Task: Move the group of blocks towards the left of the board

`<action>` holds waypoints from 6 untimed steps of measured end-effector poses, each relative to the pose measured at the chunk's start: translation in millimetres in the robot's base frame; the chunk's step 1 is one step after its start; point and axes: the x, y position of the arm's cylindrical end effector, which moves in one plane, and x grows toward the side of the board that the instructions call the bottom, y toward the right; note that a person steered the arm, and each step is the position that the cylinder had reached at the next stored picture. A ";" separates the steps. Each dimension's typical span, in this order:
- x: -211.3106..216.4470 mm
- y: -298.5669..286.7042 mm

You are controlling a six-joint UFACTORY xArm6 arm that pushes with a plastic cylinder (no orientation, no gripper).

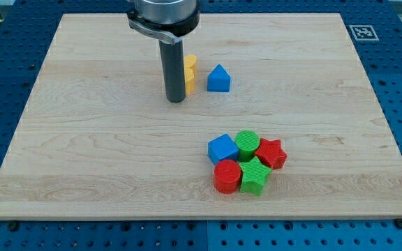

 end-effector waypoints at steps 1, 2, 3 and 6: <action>0.3 -0.3; -0.5 -44.0; -5.3 -122.3; 7.3 -145.4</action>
